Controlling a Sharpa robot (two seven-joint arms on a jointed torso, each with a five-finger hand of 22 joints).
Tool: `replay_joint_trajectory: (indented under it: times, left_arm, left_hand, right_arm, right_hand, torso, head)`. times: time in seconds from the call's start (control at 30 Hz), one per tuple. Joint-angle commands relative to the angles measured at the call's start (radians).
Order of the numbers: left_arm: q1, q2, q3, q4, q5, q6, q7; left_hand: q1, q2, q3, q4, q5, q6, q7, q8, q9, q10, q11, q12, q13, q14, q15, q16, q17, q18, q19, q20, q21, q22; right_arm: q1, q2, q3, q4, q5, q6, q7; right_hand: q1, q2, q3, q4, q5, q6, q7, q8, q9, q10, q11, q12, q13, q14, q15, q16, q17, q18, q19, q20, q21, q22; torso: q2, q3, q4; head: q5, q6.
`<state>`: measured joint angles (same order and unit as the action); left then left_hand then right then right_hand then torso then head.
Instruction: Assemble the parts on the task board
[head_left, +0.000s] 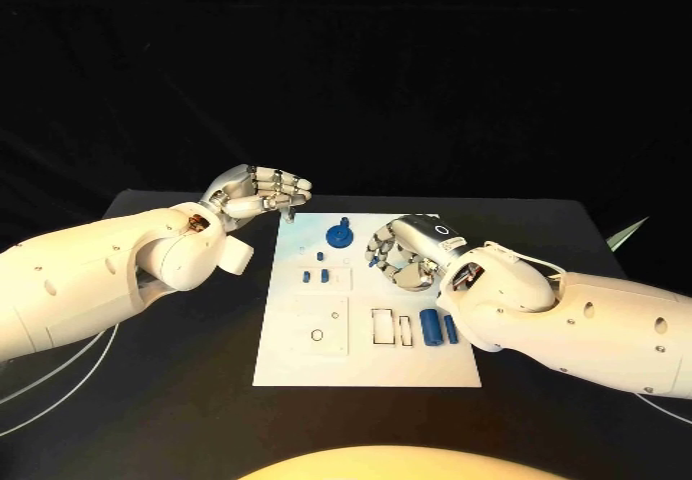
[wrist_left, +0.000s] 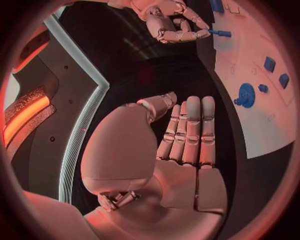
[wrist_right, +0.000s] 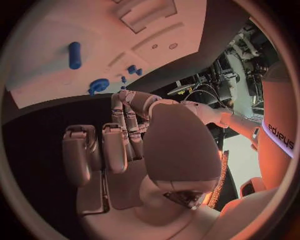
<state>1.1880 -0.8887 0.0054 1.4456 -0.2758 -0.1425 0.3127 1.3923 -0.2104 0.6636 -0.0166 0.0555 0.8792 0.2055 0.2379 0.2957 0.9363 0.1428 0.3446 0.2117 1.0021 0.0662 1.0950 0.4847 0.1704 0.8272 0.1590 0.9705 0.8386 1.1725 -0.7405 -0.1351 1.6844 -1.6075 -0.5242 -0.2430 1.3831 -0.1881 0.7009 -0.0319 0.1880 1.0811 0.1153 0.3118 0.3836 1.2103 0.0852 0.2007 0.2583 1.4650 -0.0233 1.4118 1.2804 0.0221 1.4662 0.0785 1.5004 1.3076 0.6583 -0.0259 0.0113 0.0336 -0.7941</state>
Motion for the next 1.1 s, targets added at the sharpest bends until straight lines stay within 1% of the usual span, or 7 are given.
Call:
replay_joint_trajectory:
  times: [0.03, 0.1, 0.13, 0.3, 0.67, 0.87, 1.1]
  left_arm:
    - [0.0, 0.006, 0.001, 0.003, 0.009, -0.009, 0.0]
    - [0.001, 0.009, 0.001, 0.004, 0.011, -0.013, 0.0]
    - [0.001, 0.01, 0.001, 0.005, 0.012, -0.015, -0.001]
    - [0.001, 0.015, 0.001, 0.008, 0.017, -0.023, 0.0]
    - [0.001, 0.023, 0.0, 0.012, 0.021, -0.027, -0.001]
    - [0.001, 0.024, 0.0, 0.012, 0.021, -0.026, -0.003]
    - [0.001, 0.025, 0.0, 0.012, 0.021, -0.024, -0.005]
  left_hand:
    - [0.0, 0.005, -0.008, 0.0, 0.006, -0.002, 0.002, 0.001, -0.001, -0.006, 0.002, 0.002, -0.001, -0.003, 0.001, -0.004, -0.002, 0.013, 0.002, 0.003, -0.006, -0.002]
    - [0.0, 0.006, -0.009, 0.0, 0.006, -0.002, 0.002, 0.002, -0.001, -0.007, 0.002, 0.002, -0.001, -0.003, 0.001, -0.004, -0.002, 0.013, 0.002, 0.003, -0.006, -0.002]
    - [0.0, 0.006, -0.009, 0.0, 0.006, -0.002, 0.002, 0.002, -0.001, -0.007, 0.002, 0.002, -0.001, -0.003, 0.001, -0.004, -0.002, 0.013, 0.002, 0.003, -0.006, -0.002]
    - [-0.001, 0.006, -0.009, 0.001, 0.006, -0.002, 0.002, 0.002, -0.001, -0.007, 0.002, 0.003, -0.001, -0.003, 0.001, -0.004, -0.002, 0.013, 0.002, 0.003, -0.007, -0.002]
    - [-0.001, 0.006, -0.009, 0.001, 0.006, -0.002, 0.002, 0.002, -0.001, -0.007, 0.002, 0.003, -0.001, -0.003, 0.001, -0.004, -0.002, 0.013, 0.002, 0.003, -0.007, -0.002]
    - [-0.002, 0.006, -0.01, 0.001, 0.006, -0.002, 0.002, 0.002, -0.001, -0.008, 0.002, 0.004, -0.001, -0.004, 0.002, -0.004, -0.002, 0.013, 0.001, 0.004, -0.008, -0.003]
    - [-0.002, 0.006, -0.01, 0.001, 0.006, -0.002, 0.002, 0.002, -0.001, -0.008, 0.002, 0.004, -0.001, -0.004, 0.002, -0.004, -0.002, 0.013, 0.001, 0.004, -0.008, -0.003]
  right_arm:
    - [-0.006, 0.023, -0.005, 0.004, -0.011, 0.046, 0.011]
    - [-0.011, 0.037, -0.008, 0.0, -0.014, 0.053, 0.01]
    - [-0.014, 0.045, -0.009, -0.004, -0.017, 0.056, 0.01]
    - [-0.03, 0.075, -0.015, -0.024, -0.028, 0.071, 0.007]
    - [-0.064, 0.128, -0.021, -0.062, -0.046, 0.09, -0.009]
    - [-0.073, 0.142, -0.023, -0.069, -0.05, 0.097, -0.013]
    - [-0.078, 0.154, -0.024, -0.075, -0.057, 0.106, -0.018]
  right_hand:
    - [-0.011, 0.004, 0.007, -0.001, 0.002, 0.007, 0.001, 0.005, 0.001, 0.049, -0.041, 0.003, 0.0, 0.047, -0.009, -0.004, 0.0, -0.006, 0.077, -0.008, 0.001, 0.227]
    - [-0.011, 0.004, 0.007, -0.001, 0.002, 0.007, 0.001, 0.005, 0.001, 0.049, -0.041, 0.003, 0.0, 0.047, -0.009, -0.004, 0.0, -0.006, 0.077, -0.008, 0.001, 0.227]
    - [-0.011, 0.004, 0.007, -0.001, 0.002, 0.007, 0.001, 0.005, 0.001, 0.049, -0.041, 0.003, 0.0, 0.047, -0.009, -0.004, 0.0, -0.006, 0.077, -0.008, 0.001, 0.227]
    - [-0.011, 0.004, 0.007, -0.002, 0.002, 0.006, 0.001, 0.005, 0.001, 0.049, -0.041, 0.002, 0.001, 0.047, -0.009, -0.005, -0.002, -0.005, 0.076, -0.008, -0.001, 0.226]
    - [-0.012, 0.004, 0.008, -0.002, 0.002, 0.006, 0.001, 0.005, 0.002, 0.049, -0.041, 0.002, 0.001, 0.046, -0.009, -0.005, -0.003, -0.005, 0.076, -0.008, -0.002, 0.225]
    - [-0.012, 0.004, 0.008, -0.002, 0.002, 0.006, 0.001, 0.005, 0.002, 0.049, -0.041, 0.002, 0.001, 0.046, -0.009, -0.005, -0.003, -0.005, 0.076, -0.008, -0.002, 0.225]
    - [-0.012, 0.004, 0.008, -0.002, 0.002, 0.006, 0.001, 0.005, 0.002, 0.049, -0.041, 0.002, 0.001, 0.046, -0.009, -0.005, -0.003, -0.005, 0.076, -0.008, -0.002, 0.225]
  torso:
    - [0.0, -0.0027, 0.0007]
    - [0.002, -0.0018, 0.0015]
    - [0.001, -0.0028, 0.0015]
    - [0.003, -0.0015, 0.0002]
    - [0.004, 0.0009, 0.0]
    - [0.005, 0.001, -0.0003]
    - [0.004, 0.0012, -0.0006]
  head:
    - [0.019, -0.004]
    - [0.022, -0.005]
    - [0.025, -0.007]
    - [0.04, -0.015]
    - [0.065, -0.034]
    - [0.071, -0.043]
    - [0.073, -0.046]
